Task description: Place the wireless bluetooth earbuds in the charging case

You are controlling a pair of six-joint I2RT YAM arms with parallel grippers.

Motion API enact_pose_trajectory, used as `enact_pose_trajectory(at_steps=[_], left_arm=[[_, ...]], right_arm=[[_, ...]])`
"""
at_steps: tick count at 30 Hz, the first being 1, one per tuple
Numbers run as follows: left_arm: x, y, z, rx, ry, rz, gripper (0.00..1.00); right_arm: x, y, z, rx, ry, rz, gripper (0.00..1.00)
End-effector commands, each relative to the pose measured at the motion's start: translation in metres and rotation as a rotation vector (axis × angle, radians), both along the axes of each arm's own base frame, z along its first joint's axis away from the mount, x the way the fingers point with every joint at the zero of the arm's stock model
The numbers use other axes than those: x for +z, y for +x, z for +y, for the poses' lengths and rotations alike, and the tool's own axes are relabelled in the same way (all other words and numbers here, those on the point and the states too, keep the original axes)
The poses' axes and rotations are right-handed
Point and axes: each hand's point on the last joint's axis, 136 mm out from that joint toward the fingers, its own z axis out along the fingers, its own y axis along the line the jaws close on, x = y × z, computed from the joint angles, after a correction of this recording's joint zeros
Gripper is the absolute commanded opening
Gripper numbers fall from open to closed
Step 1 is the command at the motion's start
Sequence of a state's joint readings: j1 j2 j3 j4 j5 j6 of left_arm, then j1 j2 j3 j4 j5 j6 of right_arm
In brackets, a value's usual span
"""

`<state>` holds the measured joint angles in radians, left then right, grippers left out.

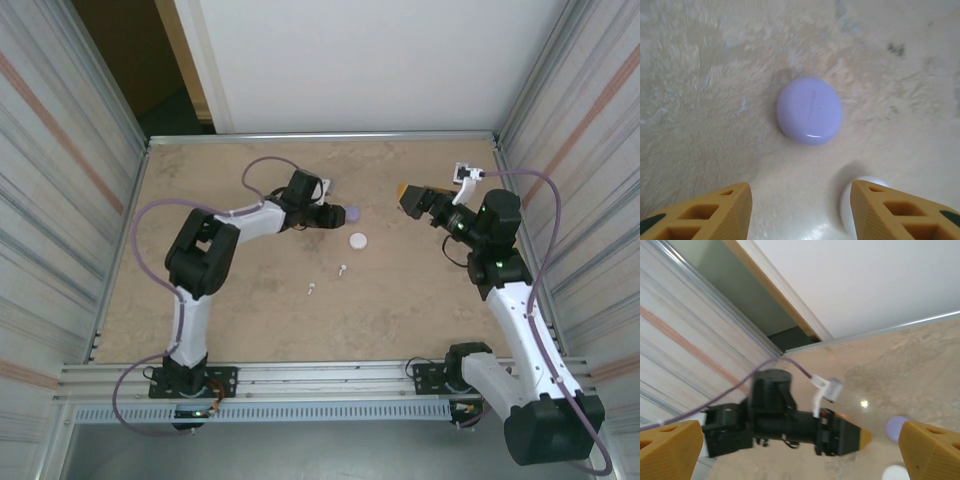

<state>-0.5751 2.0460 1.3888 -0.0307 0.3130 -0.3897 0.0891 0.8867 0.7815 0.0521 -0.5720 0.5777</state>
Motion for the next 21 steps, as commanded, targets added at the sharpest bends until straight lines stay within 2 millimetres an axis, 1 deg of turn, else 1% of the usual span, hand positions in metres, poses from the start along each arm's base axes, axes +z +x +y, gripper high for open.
enact_pose_trajectory(at_steps=[1,4,6,11,14,16,18,21], left_arm=[[0.077,0.002,-0.002,-0.014,-0.116,-0.192,0.55],[0.102,-0.003,0.007,0.003,-0.143,-0.267,0.55],[0.116,-0.007,0.015,0.018,-0.152,-0.313,0.56],[0.15,-0.018,0.039,0.082,-0.176,-0.433,0.6],[0.169,-0.024,0.057,0.136,-0.189,-0.494,0.64],[0.178,-0.026,0.073,0.187,-0.194,-0.525,0.66],[0.186,-0.03,0.086,0.226,-0.212,-0.555,0.67],[0.191,-0.037,0.107,0.277,-0.246,-0.583,0.69]], right_arm=[[-0.002,-0.009,-0.004,0.012,-0.143,-0.063,0.99],[-0.004,-0.015,0.002,0.073,-0.218,-0.113,0.99],[-0.009,-0.016,0.004,0.1,-0.271,-0.129,0.99],[-0.029,-0.015,0.004,0.168,-0.421,-0.096,0.99],[-0.034,-0.017,0.006,0.222,-0.502,-0.057,0.99],[-0.033,-0.016,0.006,0.227,-0.545,-0.076,0.99],[-0.042,-0.014,0.011,0.276,-0.598,-0.113,0.99],[-0.056,-0.019,0.02,0.365,-0.716,-0.209,0.99]])
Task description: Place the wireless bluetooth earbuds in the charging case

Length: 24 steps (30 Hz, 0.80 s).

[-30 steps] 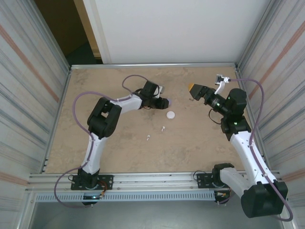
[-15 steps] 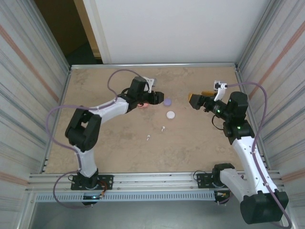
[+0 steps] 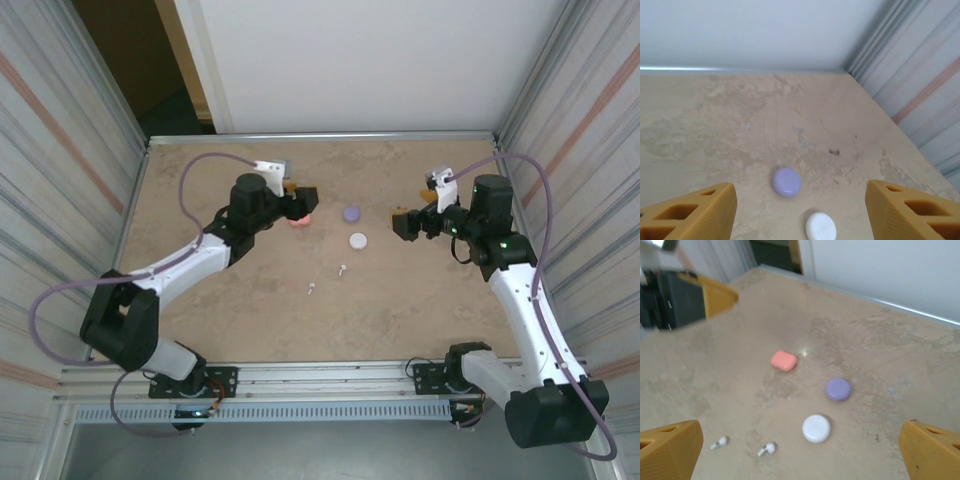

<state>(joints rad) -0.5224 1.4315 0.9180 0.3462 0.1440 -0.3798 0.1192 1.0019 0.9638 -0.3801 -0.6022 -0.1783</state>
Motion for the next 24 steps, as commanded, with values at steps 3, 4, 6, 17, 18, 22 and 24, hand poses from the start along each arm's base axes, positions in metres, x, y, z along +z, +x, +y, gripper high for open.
enact_pose_trajectory(at_steps=[3,4,6,17,18,22,24], left_arm=[[0.025,-0.007,0.04,0.124,-0.083,-0.115,0.73],[0.022,-0.009,0.047,0.146,-0.082,-0.117,0.74],[0.016,-0.01,0.061,0.185,-0.079,-0.112,0.75],[-0.008,-0.004,0.085,0.225,-0.083,-0.071,0.77],[-0.009,-0.003,0.088,0.231,-0.082,-0.071,0.77],[-0.012,-0.003,0.098,0.25,-0.067,-0.069,0.78],[-0.014,-0.003,0.105,0.266,-0.064,-0.063,0.78]], right_arm=[[-0.031,-0.014,0.014,0.225,-0.236,-0.085,0.99],[-0.036,-0.015,0.017,0.261,-0.254,-0.073,0.99],[-0.048,-0.019,0.024,0.342,-0.297,-0.056,0.99],[-0.12,0.004,0.052,0.68,-0.568,-0.04,0.99],[-0.128,0.007,0.052,0.696,-0.602,-0.016,0.99],[-0.154,0.02,0.054,0.724,-0.692,0.038,0.99],[-0.164,0.026,0.053,0.728,-0.726,0.047,0.99]])
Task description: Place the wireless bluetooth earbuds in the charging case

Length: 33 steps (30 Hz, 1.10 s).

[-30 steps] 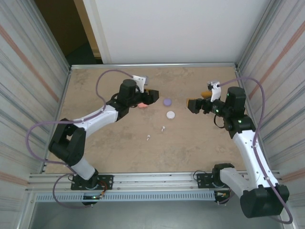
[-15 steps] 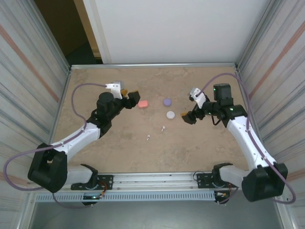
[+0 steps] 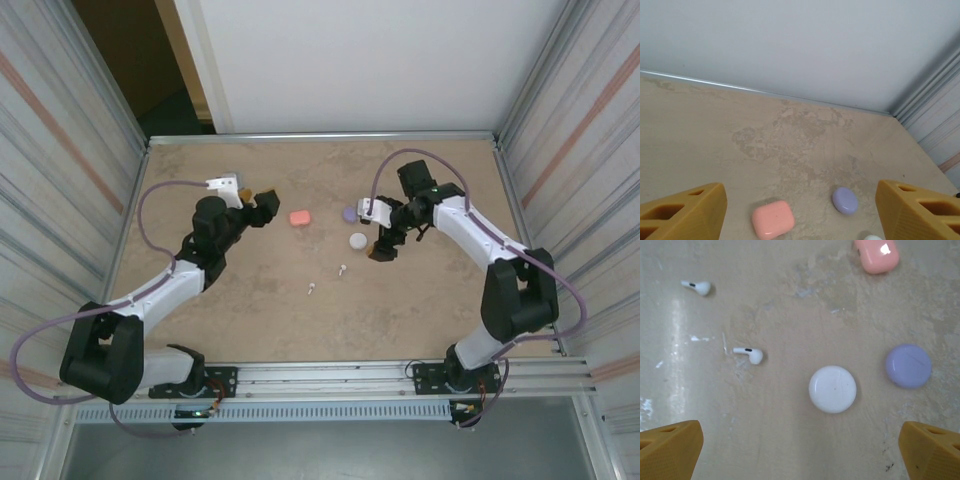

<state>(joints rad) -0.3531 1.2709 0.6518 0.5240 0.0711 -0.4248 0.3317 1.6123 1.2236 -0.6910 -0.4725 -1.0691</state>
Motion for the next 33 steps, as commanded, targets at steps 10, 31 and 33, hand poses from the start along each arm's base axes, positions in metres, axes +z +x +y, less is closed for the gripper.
enact_pose_trajectory(at_steps=[10,31,33], left_arm=[[0.004,-0.006,0.022,0.05,-0.015,-0.022,0.78],[-0.001,-0.003,0.022,0.052,-0.016,-0.004,0.78],[-0.003,-0.002,0.022,0.049,-0.015,0.0,0.79]], right_arm=[[-0.054,0.031,0.003,0.029,-0.182,-0.031,0.99],[-0.089,0.048,0.019,0.059,-0.214,0.009,0.95],[-0.093,0.049,0.018,0.057,-0.234,0.015,0.92]])
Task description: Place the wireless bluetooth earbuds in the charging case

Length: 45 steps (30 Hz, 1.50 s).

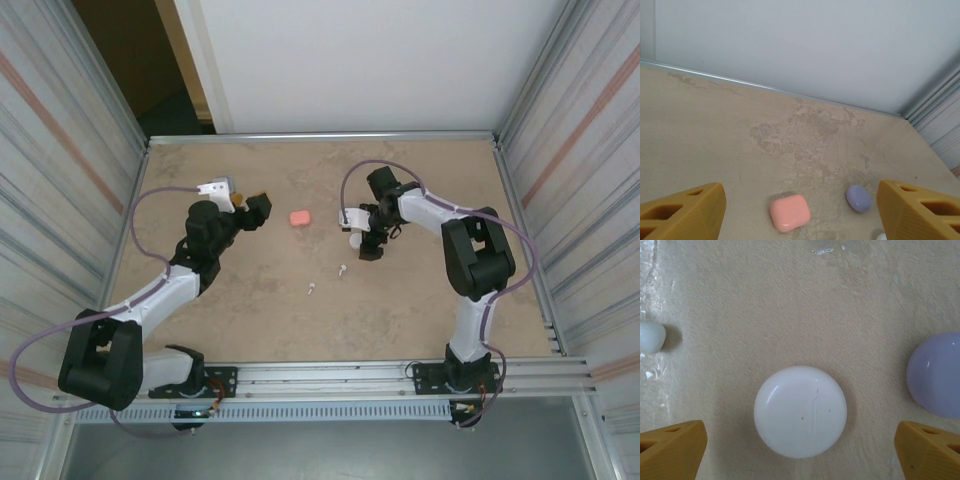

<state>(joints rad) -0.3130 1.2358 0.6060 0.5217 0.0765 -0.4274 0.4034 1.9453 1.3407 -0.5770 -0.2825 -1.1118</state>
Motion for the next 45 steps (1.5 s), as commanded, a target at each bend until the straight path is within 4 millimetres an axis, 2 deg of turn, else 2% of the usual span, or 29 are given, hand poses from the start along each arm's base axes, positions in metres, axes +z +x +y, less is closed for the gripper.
enact_pose_trajectory(at_steps=[1,4,12,29,37,45], left_arm=[[0.004,0.003,0.003,0.013,-0.015,-0.011,0.79],[0.004,0.004,0.003,0.012,-0.016,-0.009,0.79],[0.001,0.006,0.001,0.002,-0.021,-0.001,0.79],[0.0,0.009,-0.003,-0.014,-0.032,0.002,0.79],[0.006,0.006,-0.004,-0.031,-0.032,-0.009,0.79],[0.028,-0.003,-0.018,-0.131,-0.031,-0.042,0.79]], right_arm=[[-0.005,0.003,0.002,0.015,-0.034,0.011,0.9],[-0.01,0.005,0.002,0.011,-0.047,0.021,0.85],[-0.015,0.006,0.001,0.003,-0.059,0.034,0.79],[-0.023,0.004,0.0,-0.014,-0.07,0.067,0.56],[0.002,0.009,0.009,-0.034,0.029,-0.029,0.5],[0.05,0.006,0.016,-0.051,0.146,-0.145,0.48]])
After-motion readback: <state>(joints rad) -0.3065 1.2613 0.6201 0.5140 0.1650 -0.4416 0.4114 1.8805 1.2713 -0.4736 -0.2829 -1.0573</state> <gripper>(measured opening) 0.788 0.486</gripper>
